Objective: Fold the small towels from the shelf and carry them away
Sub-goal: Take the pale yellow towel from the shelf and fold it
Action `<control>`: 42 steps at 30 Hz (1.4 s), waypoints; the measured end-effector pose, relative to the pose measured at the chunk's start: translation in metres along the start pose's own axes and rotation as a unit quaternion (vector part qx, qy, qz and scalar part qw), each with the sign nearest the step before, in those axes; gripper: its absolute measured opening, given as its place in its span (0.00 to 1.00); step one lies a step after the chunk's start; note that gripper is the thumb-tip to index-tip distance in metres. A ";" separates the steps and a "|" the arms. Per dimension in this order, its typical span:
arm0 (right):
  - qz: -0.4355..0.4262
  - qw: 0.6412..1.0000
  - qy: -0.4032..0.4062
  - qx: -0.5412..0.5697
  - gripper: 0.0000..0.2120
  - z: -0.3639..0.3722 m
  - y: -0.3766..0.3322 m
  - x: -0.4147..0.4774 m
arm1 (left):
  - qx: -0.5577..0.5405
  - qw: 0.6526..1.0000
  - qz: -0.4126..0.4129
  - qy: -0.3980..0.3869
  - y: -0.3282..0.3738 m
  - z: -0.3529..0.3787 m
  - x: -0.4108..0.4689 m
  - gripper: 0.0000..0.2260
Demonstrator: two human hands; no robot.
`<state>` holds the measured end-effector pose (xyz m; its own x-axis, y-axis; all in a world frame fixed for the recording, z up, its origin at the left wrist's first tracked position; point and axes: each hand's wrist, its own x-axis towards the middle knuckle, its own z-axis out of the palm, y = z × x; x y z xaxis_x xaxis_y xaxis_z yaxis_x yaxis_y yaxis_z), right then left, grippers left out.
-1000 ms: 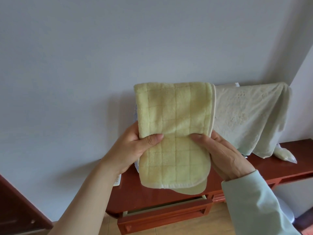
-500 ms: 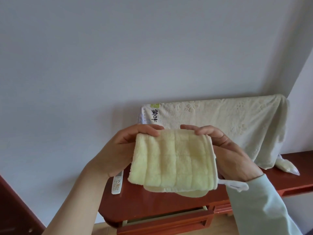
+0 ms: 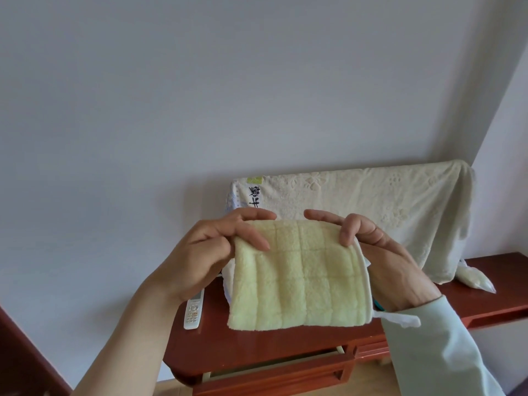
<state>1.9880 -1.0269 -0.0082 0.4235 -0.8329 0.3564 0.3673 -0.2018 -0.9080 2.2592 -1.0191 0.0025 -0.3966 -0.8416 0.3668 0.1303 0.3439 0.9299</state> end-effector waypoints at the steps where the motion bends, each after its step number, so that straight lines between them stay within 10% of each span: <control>1: -0.002 1.000 0.000 0.007 0.15 0.000 0.001 0.000 | -0.009 1.000 -0.010 0.002 0.001 0.002 0.000 0.17; 10: -0.005 0.997 -0.004 0.073 0.17 -0.003 0.006 0.004 | 0.043 0.991 -0.122 0.037 -0.016 0.017 -0.004 0.39; 20: 0.181 0.977 0.103 -0.041 0.16 -0.009 0.010 0.003 | -0.024 0.987 -0.094 0.128 -0.026 0.017 0.002 0.28; 27: 0.200 0.979 0.026 -0.019 0.47 -0.009 0.018 0.011 | -0.010 0.986 -0.099 0.137 -0.035 0.014 0.000 0.26; 33: 0.199 0.979 -0.003 -0.035 0.29 -0.010 0.029 0.017 | 0.048 0.986 -0.070 0.143 -0.033 0.007 -0.003 0.29; 42: 0.139 0.990 -0.030 0.000 0.36 -0.004 0.046 0.047 | 0.004 0.984 -0.163 0.068 -0.028 -0.019 -0.016 0.21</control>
<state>2.0213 -1.0772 -0.0338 0.5565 -0.8240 0.1061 0.2302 0.0303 -0.9727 2.2787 -1.0232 -0.0292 -0.2915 -0.9553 0.0490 0.0083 0.0487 0.9988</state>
